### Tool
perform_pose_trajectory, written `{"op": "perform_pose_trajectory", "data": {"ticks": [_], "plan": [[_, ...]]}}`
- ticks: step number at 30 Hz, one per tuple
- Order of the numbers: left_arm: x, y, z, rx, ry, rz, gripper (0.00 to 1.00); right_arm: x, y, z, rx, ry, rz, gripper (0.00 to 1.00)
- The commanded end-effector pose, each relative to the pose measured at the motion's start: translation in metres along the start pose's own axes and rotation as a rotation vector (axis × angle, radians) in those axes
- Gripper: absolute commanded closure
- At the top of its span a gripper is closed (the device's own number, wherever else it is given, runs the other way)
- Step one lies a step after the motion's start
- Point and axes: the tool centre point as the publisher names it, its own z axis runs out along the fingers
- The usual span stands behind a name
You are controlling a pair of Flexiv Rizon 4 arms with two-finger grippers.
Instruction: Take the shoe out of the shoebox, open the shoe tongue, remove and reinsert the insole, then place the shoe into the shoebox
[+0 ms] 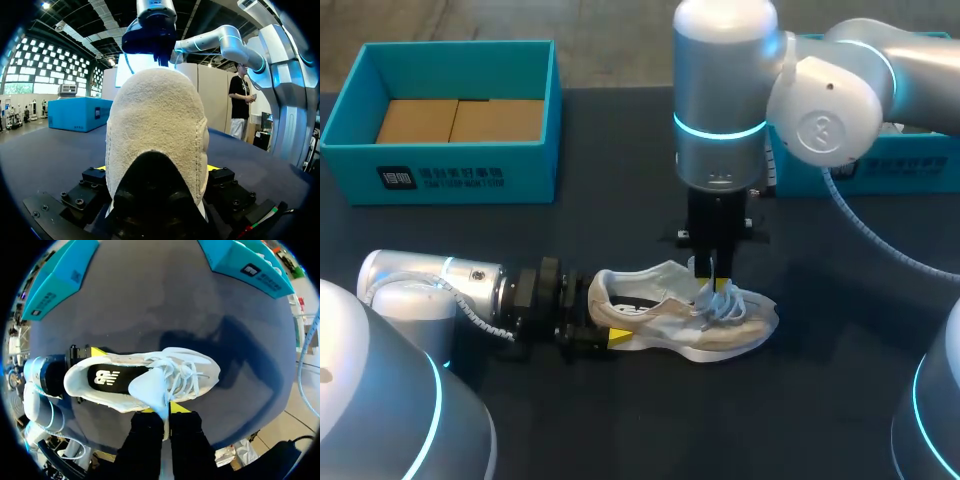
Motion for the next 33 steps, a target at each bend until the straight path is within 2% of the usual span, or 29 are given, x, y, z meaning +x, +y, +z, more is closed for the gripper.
{"op": "perform_pose_trajectory", "data": {"ticks": [1, 10, 13, 18, 23, 30, 31, 33], "plan": [[0.000, -0.001, -0.001, -0.001, 0.000, -0.001, 1.00, -0.017, -0.005, 0.001, -0.029, 0.080, -0.025, 1.00], [0.000, -0.001, -0.001, -0.001, 0.000, -0.001, 1.00, -0.052, 0.000, 0.006, -0.085, 0.227, -0.093, 1.00], [0.000, -0.001, -0.001, -0.001, 0.000, -0.001, 1.00, -0.069, 0.004, 0.013, -0.099, 0.292, -0.084, 1.00], [0.000, -0.001, -0.001, -0.001, 0.000, -0.001, 1.00, -0.084, 0.006, 0.025, -0.097, 0.353, -0.064, 1.00], [0.000, -0.001, -0.001, -0.001, 0.000, -0.001, 1.00, -0.091, 0.012, 0.038, -0.081, 0.402, -0.053, 1.00], [0.000, -0.001, -0.001, -0.001, 0.000, -0.001, 1.00, -0.089, 0.014, 0.051, -0.089, 0.450, -0.055, 1.00], [0.000, -0.001, -0.001, -0.001, 0.000, -0.001, 1.00, -0.089, 0.014, 0.052, -0.089, 0.455, -0.054, 0.99], [0.000, -0.001, -0.001, -0.001, 0.000, -0.001, 1.00, -0.089, 0.014, 0.055, -0.089, 0.464, -0.052, 0.85]]}}
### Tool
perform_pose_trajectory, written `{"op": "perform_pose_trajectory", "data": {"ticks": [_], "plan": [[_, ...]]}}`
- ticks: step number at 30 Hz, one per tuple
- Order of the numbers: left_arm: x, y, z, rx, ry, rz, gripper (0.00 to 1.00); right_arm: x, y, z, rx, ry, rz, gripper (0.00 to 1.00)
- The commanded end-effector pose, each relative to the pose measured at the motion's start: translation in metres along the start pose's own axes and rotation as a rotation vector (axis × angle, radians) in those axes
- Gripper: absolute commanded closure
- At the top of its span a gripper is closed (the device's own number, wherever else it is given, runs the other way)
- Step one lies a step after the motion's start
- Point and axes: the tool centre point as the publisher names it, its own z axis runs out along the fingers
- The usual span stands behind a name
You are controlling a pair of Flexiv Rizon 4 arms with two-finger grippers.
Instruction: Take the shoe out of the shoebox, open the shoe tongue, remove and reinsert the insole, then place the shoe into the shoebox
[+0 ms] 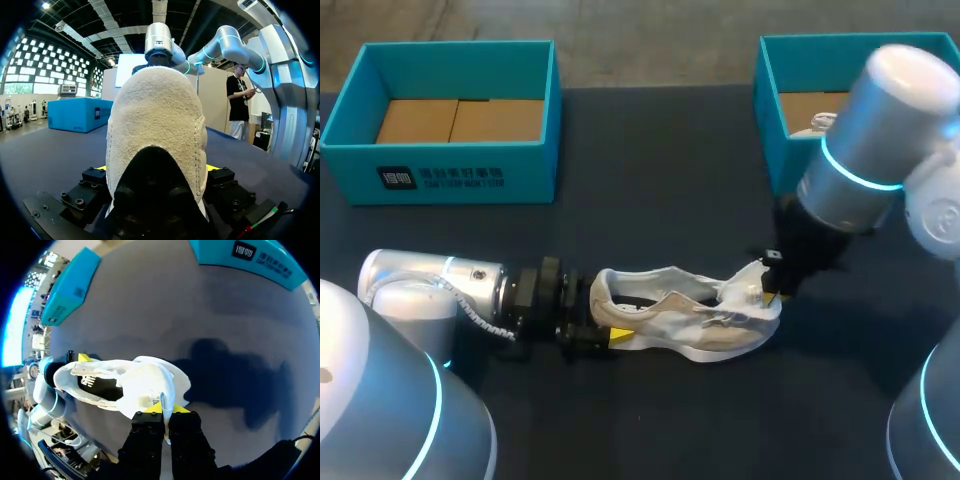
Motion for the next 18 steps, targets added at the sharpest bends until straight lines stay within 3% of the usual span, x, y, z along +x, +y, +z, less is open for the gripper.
{"op": "perform_pose_trajectory", "data": {"ticks": [1, 5, 18], "plan": [[0.000, 0.001, -0.002, -0.002, 0.000, -0.001, 1.00, -0.008, -0.004, 0.006, -0.008, 0.176, 0.006, 0.84], [0.000, 0.001, -0.002, -0.002, 0.000, -0.001, 1.00, -0.010, -0.009, 0.000, -0.008, 0.162, 0.030, 0.68], [0.000, 0.001, -0.002, -0.002, 0.000, -0.001, 1.00, 0.004, -0.019, -0.056, -0.019, -0.009, 0.058, 0.62]]}}
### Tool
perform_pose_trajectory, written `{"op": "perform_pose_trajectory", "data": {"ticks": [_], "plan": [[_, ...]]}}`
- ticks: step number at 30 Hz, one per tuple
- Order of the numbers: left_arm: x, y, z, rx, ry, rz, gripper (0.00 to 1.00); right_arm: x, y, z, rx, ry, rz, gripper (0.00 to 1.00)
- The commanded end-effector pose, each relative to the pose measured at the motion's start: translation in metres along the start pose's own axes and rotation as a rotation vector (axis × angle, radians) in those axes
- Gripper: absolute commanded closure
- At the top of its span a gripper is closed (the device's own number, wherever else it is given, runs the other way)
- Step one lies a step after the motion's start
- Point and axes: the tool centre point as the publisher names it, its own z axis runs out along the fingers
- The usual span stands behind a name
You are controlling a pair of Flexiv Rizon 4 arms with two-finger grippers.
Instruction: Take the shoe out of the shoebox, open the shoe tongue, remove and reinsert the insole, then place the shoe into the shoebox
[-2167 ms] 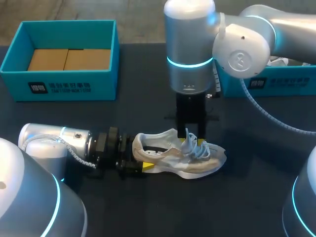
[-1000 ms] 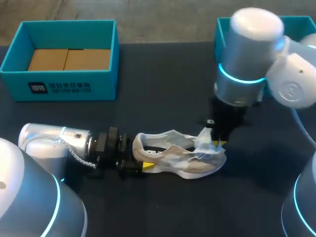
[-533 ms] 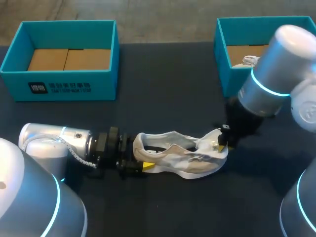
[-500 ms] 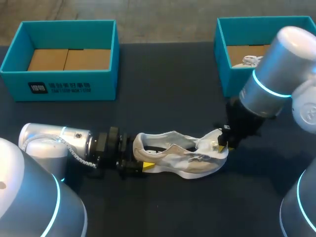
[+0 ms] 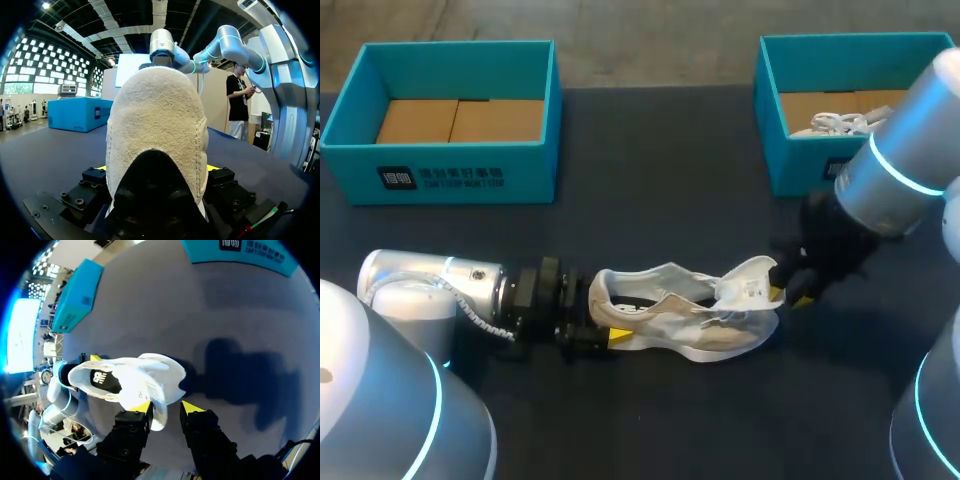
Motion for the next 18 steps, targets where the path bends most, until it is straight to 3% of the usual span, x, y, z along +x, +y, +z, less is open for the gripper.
{"op": "perform_pose_trajectory", "data": {"ticks": [1, 8, 18], "plan": [[0.000, -0.001, -0.001, -0.001, 0.000, -0.001, 1.00, 0.012, -0.007, -0.030, -0.005, -0.114, 0.012, 0.61], [0.000, -0.001, -0.001, -0.001, 0.000, -0.001, 1.00, 0.026, -0.009, -0.055, -0.015, -0.197, 0.004, 0.62], [0.000, -0.001, -0.001, -0.001, 0.000, -0.001, 1.00, 0.073, -0.005, -0.091, -0.020, -0.393, -0.075, 0.63]]}}
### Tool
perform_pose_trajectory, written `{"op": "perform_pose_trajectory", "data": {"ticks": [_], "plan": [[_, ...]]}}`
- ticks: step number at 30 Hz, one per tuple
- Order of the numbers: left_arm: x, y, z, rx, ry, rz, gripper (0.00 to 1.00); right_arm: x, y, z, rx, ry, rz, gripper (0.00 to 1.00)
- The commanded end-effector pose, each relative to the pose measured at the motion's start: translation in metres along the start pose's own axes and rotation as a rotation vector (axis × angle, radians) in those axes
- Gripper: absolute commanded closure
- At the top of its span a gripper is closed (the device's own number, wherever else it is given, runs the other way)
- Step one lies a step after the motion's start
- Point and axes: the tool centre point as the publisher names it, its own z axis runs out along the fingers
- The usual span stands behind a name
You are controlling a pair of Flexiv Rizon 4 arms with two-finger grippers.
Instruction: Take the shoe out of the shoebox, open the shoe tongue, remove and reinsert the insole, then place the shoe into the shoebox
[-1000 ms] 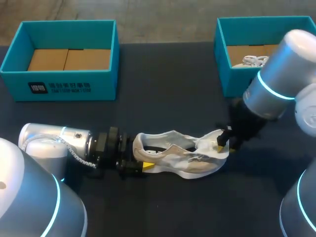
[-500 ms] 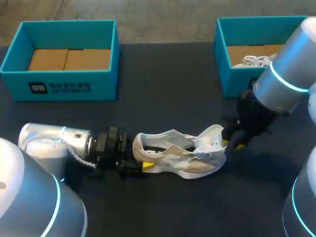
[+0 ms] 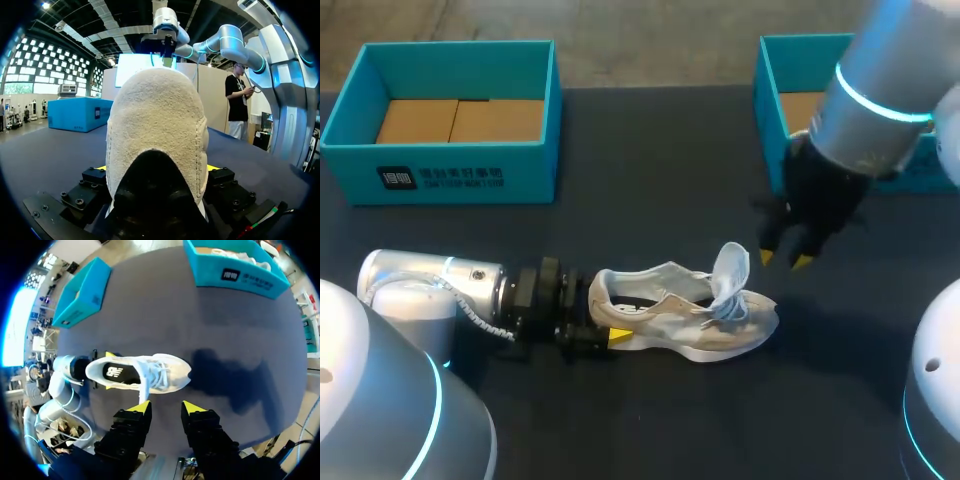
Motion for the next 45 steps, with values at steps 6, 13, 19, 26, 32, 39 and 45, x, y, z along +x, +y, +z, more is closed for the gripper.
{"op": "perform_pose_trajectory", "data": {"ticks": [6, 13, 19, 26, 32, 39, 45], "plan": [[0.000, -0.001, -0.001, -0.001, 0.000, -0.001, 1.00, 0.052, 0.010, -0.026, 0.004, -0.326, -0.185, 1.00], [0.000, -0.001, -0.001, -0.001, 0.000, -0.001, 1.00, 0.081, 0.012, -0.015, -0.011, -0.339, -0.453, 1.00], [0.000, -0.001, -0.001, -0.001, 0.000, -0.001, 1.00, 0.100, 0.016, -0.005, -0.029, -0.340, -0.627, 1.00], [0.000, -0.001, -0.001, -0.001, 0.000, -0.001, 1.00, 0.110, 0.020, 0.000, -0.034, -0.285, -0.755, 1.00], [0.000, -0.001, -0.001, -0.001, 0.000, -0.001, 1.00, 0.110, 0.020, 0.000, -0.034, -0.285, -0.755, 1.00], [0.000, -0.001, -0.001, -0.001, 0.000, -0.001, 1.00, 0.122, 0.029, 0.015, 0.011, -0.277, -0.838, 1.00], [0.000, -0.001, -0.001, -0.001, 0.000, -0.001, 1.00, 0.140, 0.034, 0.042, 0.036, -0.254, -1.114, 1.00]]}}
